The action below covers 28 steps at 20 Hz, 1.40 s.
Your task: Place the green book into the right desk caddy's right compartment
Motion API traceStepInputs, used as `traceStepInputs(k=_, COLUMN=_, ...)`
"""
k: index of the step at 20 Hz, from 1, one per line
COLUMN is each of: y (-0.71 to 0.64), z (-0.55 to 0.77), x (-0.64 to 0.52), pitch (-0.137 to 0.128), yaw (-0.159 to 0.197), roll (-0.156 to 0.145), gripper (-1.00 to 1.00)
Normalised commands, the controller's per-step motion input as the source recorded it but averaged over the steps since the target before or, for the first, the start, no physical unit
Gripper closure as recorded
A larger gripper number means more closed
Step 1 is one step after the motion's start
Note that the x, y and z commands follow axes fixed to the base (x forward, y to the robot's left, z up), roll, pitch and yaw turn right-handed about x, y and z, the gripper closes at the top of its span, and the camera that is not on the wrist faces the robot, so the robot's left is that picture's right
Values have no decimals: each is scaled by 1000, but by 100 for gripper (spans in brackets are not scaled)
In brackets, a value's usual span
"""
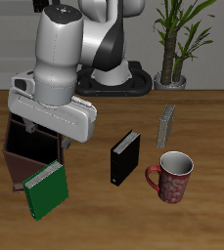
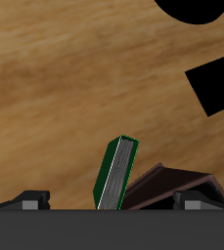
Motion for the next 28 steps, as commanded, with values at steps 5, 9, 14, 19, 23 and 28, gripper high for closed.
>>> traceStepInputs(k=5, y=-44, z=-244, x=61, pitch=23, yaw=-2, roll=-12, gripper=-100)
traceStepInputs(k=9, y=-33, z=-213, x=45, pitch=20, yaw=-4, roll=-5, gripper=-100)
traceStepInputs(k=14, y=-33, z=-189, x=52, pitch=14, yaw=13, roll=-6, gripper=-100)
traceStepInputs(k=19, y=-75, z=-292, x=60, pitch=30, yaw=-17, roll=-7, gripper=-100)
traceStepInputs(k=23, y=-103, z=-273, x=35, pitch=33, yaw=-20, roll=2, gripper=-100)
traceStepInputs(k=28, y=-82, z=-275, x=24, pitch=37, yaw=-17, roll=-18, gripper=-100)
